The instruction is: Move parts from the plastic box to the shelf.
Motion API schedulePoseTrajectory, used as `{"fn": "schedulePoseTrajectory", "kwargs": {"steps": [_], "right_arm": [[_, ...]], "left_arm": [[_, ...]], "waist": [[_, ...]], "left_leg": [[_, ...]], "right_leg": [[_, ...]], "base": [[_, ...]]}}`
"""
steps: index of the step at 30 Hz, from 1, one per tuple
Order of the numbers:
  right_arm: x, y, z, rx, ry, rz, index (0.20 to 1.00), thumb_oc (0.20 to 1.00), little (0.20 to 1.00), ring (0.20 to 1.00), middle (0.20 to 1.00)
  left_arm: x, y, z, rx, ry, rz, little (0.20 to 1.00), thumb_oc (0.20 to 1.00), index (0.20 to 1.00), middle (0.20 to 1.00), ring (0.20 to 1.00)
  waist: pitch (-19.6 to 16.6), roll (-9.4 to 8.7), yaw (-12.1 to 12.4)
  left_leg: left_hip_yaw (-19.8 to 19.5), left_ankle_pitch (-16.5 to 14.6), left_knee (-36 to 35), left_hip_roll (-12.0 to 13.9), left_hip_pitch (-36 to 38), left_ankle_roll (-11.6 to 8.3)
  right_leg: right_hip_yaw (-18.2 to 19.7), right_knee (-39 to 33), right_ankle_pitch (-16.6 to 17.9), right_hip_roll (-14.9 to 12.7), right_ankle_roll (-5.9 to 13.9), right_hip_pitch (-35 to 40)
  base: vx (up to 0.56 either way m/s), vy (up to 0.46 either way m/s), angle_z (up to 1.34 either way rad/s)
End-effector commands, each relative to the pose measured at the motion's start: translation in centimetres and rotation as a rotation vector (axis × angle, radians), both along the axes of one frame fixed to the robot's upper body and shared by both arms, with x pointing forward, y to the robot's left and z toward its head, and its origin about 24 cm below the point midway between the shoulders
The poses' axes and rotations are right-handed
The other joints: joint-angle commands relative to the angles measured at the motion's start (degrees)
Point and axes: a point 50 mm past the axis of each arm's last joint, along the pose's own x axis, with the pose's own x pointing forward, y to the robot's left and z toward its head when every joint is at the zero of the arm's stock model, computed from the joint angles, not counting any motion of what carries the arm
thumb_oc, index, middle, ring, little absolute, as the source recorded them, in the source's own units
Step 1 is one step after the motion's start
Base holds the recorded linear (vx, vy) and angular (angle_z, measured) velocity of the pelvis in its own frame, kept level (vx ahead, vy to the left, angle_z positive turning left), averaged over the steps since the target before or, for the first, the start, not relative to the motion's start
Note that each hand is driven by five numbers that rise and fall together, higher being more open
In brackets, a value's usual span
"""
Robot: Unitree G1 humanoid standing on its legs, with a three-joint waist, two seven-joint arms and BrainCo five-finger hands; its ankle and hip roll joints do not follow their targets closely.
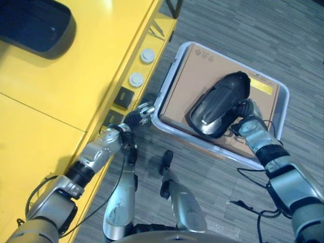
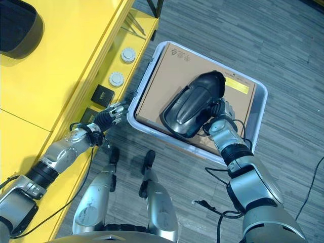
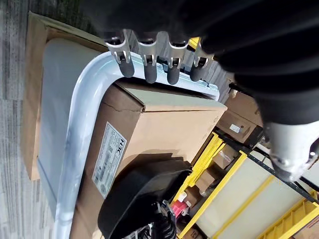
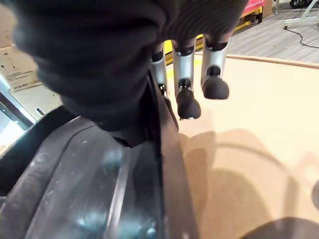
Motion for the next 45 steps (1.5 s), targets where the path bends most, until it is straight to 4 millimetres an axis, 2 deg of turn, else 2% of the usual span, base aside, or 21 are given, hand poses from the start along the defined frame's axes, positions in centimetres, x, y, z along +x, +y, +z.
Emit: {"fn": "schedulePoseTrajectory", "kwargs": {"steps": [1, 2, 5, 8, 14, 21, 24, 25, 27, 28, 29, 30, 34, 38, 41, 45], "right_arm": [[-0.9, -3.4, 1.7, -0.137, -0.029, -0.133, 0.827, 0.827, 0.827, 0.827, 0.827], [-1.1, -3.8, 1.5, -0.134, -0.027, -0.153, 1.0, 1.0, 1.0, 1.0, 1.0], [-1.6, -4.7, 1.2, -0.13, -0.041, -0.207, 1.0, 1.0, 1.0, 1.0, 1.0], [-1.8, -5.0, 1.8, -0.098, -0.096, -0.24, 1.0, 1.0, 1.0, 1.0, 1.0], [-2.0, -4.6, 3.1, -0.033, -0.22, -0.249, 1.0, 1.0, 1.0, 1.0, 1.0], [-2.1, -4.1, 4.6, -0.069, -0.298, -0.202, 1.0, 1.0, 1.0, 1.0, 1.0], [-1.8, -3.6, 6.7, -0.049, -0.42, -0.206, 1.0, 1.0, 1.0, 1.0, 1.0], [-2.0, -3.1, 8.1, -0.052, -0.499, -0.194, 1.0, 1.0, 1.0, 1.0, 1.0], [-2.7, -2.2, 8.9, -0.071, -0.545, -0.17, 1.0, 1.0, 1.0, 1.0, 1.0], [-3.2, -2.0, 8.5, -0.074, -0.545, -0.169, 1.0, 1.0, 1.0, 1.0, 1.0], [-3.9, -1.9, 7.1, -0.055, -0.529, -0.17, 1.0, 1.0, 1.0, 1.0, 1.0], [-4.0, -1.8, 6.5, -0.045, -0.518, -0.17, 1.0, 1.0, 1.0, 1.0, 1.0], [-4.4, -0.9, 2.4, 0.018, -0.42, -0.198, 1.0, 1.0, 1.0, 1.0, 1.0], [-4.9, -0.8, -0.8, 0.026, -0.34, -0.263, 1.0, 1.0, 1.0, 1.0, 1.0], [-4.4, -0.9, -1.4, 0.047, -0.336, -0.281, 1.0, 1.0, 1.0, 1.0, 1.0], [-3.4, -0.4, -0.4, 0.102, -0.384, -0.287, 1.0, 1.0, 1.0, 1.0, 1.0]], "left_arm": [[-0.3, 0.3, 1.1, -0.066, -0.057, -0.025, 1.0, 1.0, 1.0, 1.0, 1.0], [-0.4, 0.4, 1.0, -0.071, -0.051, -0.023, 1.0, 1.0, 1.0, 1.0, 1.0], [-0.6, 0.3, 0.7, -0.078, -0.046, -0.019, 1.0, 1.0, 1.0, 1.0, 1.0], [-0.8, 0.5, 0.6, -0.091, -0.041, -0.02, 1.0, 1.0, 1.0, 1.0, 1.0], [-1.5, 0.0, 0.2, -0.112, -0.018, -0.032, 1.0, 1.0, 1.0, 1.0, 1.0], [-1.5, -0.1, 0.0, -0.156, 0.01, -0.009, 1.0, 1.0, 1.0, 1.0, 1.0], [-1.7, -0.3, 0.0, -0.164, 0.006, -0.009, 1.0, 1.0, 1.0, 1.0, 1.0], [-2.0, -0.3, -0.1, -0.175, 0.006, -0.007, 1.0, 1.0, 1.0, 1.0, 1.0], [-2.4, -0.3, -0.2, -0.2, 0.014, 0.01, 1.0, 1.0, 1.0, 1.0, 1.0], [-2.5, -0.2, -0.3, -0.214, 0.02, 0.021, 1.0, 1.0, 1.0, 1.0, 1.0], [-2.7, -0.1, -0.5, -0.25, 0.03, 0.031, 1.0, 1.0, 1.0, 1.0, 1.0], [-2.7, -0.1, -0.5, -0.255, 0.03, 0.034, 1.0, 1.0, 1.0, 1.0, 1.0], [-2.6, -0.7, -0.7, -0.277, 0.016, 0.037, 1.0, 1.0, 1.0, 1.0, 1.0], [-2.6, -1.1, -0.6, -0.314, -0.01, 0.036, 1.0, 1.0, 1.0, 1.0, 1.0], [-2.2, -1.3, -0.2, -0.324, -0.029, 0.041, 1.0, 1.0, 1.0, 1.0, 1.0], [-1.9, -1.2, 0.0, -0.326, -0.036, 0.046, 1.0, 1.0, 1.0, 1.0, 1.0]], "waist": [[-4.3, 1.63, 1.1], [-4.2, 1.73, 1.1], [-3.9, 2.05, 1.3], [-3.7, 2.19, 1.1], [-3.9, 2.6, 0.3], [-4.2, 2.99, -0.8], [-4.3, 3.29, -0.9], [-4.5, 3.43, -1.1], [-4.9, 3.64, -2.1], [-5.2, 3.77, -2.6], [-5.4, 4.07, -3.6], [-5.5, 4.14, -3.8], [-5.0, 4.86, -4.7], [-4.4, 5.5, -5.0], [-3.9, 5.72, -4.5], [-3.7, 5.41, -3.4]], "left_leg": [[0.4, -1.8, 0.8, -1.2, -1.0, 0.71], [0.5, -1.7, 0.6, -1.2, -1.0, 0.71], [0.5, -1.6, 0.1, -1.2, -0.8, 0.74], [0.7, -1.5, -0.5, -1.3, -0.5, 0.78], [1.2, -1.5, -1.4, -1.3, 0.7, 0.92], [2.2, -1.7, -2.1, -1.1, 2.1, 1.06], [2.3, -1.9, -2.2, -1.2, 2.7, 1.14], [2.3, -2.1, -2.3, -1.3, 3.2, 1.2], [2.8, -2.4, -2.6, -1.4, 4.2, 1.35], [3.2, -2.5, -2.9, -1.5, 4.9, 1.44], [3.8, -2.8, -3.0, -1.5, 5.8, 1.66], [3.9, -2.9, -3.0, -1.5, 6.0, 1.71], [4.8, -3.5, -2.6, -1.9, 6.4, 2.26], [5.2, -3.8, -2.3, -2.4, 6.1, 2.68], [4.9, -3.8, -1.9, -2.8, 5.1, 2.92], [4.3, -3.7, -1.7, -3.1, 4.2, 2.96]], "right_leg": [[0.5, 5.4, -5.4, -2.3, 4.21, 1.3], [0.4, 5.4, -5.4, -2.4, 4.22, 1.2], [0.2, 5.3, -5.3, -2.5, 4.26, 1.3], [0.2, 5.1, -5.3, -2.5, 4.21, 1.3], [0.8, 5.1, -5.5, -2.4, 4.19, 1.6], [1.5, 4.8, -5.6, -2.5, 4.26, 2.3], [1.7, 4.6, -5.6, -2.5, 4.25, 2.8], [2.0, 4.5, -5.7, -2.6, 4.34, 3.0], [2.6, 4.3, -5.7, -2.7, 4.57, 3.4], [3.1, 4.2, -5.7, -2.7, 4.65, 3.7], [3.8, 4.2, -5.7, -2.8, 4.78, 4.0], [4.0, 4.2, -5.7, -2.9, 4.85, 4.1], [5.2, 4.4, -5.2, -3.5, 5.2, 3.8], [6.2, 4.4, -4.6, -4.2, 5.52, 3.1], [6.2, 4.6, -4.1, -4.7, 5.73, 2.1], [5.6, 4.6, -3.8, -5.0, 5.89, 1.5]], "base": [[-0.04, 0.042, 0.01], [0.0, 0.0, 0.0], [-0.03, 0.035, 0.01], [-0.03, 0.038, 0.0], [0.0, 0.063, -0.02], [0.0, 0.058, -0.08], [0.01, 0.064, -0.02], [0.02, 0.125, -0.06], [0.04, 0.199, -0.15], [0.05, 0.293, -0.21], [0.03, 0.245, -0.19], [0.01, 0.231, -0.13], [-0.04, 0.16, -0.25], [-0.05, 0.125, -0.09], [-0.05, 0.034, 0.0], [-0.01, -0.029, 0.06]]}}
